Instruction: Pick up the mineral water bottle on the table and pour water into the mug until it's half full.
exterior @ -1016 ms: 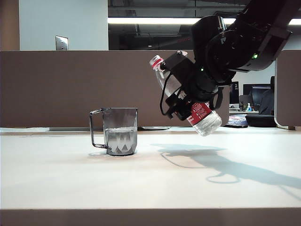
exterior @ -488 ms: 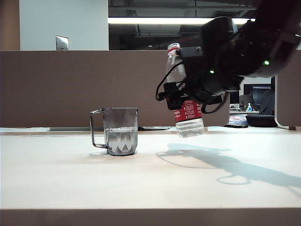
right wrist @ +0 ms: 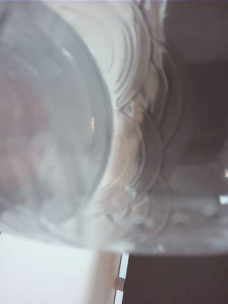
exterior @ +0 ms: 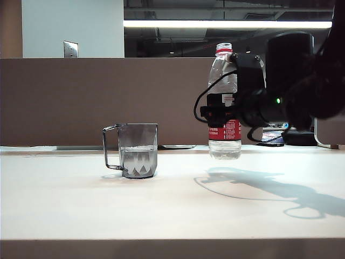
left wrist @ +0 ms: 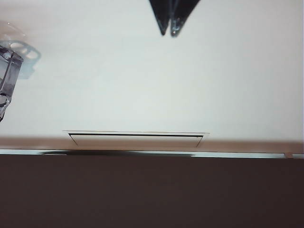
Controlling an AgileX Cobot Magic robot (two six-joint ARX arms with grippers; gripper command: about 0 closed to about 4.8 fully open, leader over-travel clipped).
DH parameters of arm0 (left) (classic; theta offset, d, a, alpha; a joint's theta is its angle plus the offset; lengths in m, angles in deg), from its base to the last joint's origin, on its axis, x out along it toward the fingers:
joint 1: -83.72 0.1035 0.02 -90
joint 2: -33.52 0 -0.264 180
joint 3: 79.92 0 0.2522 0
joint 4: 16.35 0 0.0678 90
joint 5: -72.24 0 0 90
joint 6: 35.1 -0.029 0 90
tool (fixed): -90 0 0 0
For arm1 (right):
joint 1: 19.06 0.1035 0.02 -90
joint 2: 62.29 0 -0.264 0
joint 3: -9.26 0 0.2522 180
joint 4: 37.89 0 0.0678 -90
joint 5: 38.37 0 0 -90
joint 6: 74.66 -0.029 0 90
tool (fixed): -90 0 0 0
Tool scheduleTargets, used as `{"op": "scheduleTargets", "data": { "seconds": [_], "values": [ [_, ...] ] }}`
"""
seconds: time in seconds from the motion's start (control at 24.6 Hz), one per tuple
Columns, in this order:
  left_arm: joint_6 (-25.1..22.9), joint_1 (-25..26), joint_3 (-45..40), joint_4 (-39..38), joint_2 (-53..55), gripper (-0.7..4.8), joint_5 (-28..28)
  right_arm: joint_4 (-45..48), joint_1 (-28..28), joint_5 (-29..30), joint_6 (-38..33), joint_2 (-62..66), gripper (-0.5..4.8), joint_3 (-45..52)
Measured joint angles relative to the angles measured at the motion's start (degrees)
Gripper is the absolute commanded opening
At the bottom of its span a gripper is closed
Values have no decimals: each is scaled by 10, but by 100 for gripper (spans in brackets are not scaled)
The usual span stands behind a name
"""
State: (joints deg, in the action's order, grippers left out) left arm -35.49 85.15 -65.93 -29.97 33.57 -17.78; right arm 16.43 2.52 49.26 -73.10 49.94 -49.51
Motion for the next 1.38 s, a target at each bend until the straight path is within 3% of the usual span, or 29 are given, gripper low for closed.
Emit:
{"op": "scheduleTargets", "data": {
  "seconds": [0.33,0.73,0.85,0.94,1.38],
  "values": [
    [0,0,0,0,0,-5,0,62,1,24,-20,53,344,5],
    [0,0,0,0,0,-5,0,72,1,24,-15,53,349,26],
    [0,0,0,0,0,-5,0,74,1,24,-11,53,382,26],
    [0,0,0,0,0,-5,0,74,1,24,-9,53,479,26],
    [0,0,0,0,0,-5,0,70,2,14,-9,34,479,44]
  ]
}}
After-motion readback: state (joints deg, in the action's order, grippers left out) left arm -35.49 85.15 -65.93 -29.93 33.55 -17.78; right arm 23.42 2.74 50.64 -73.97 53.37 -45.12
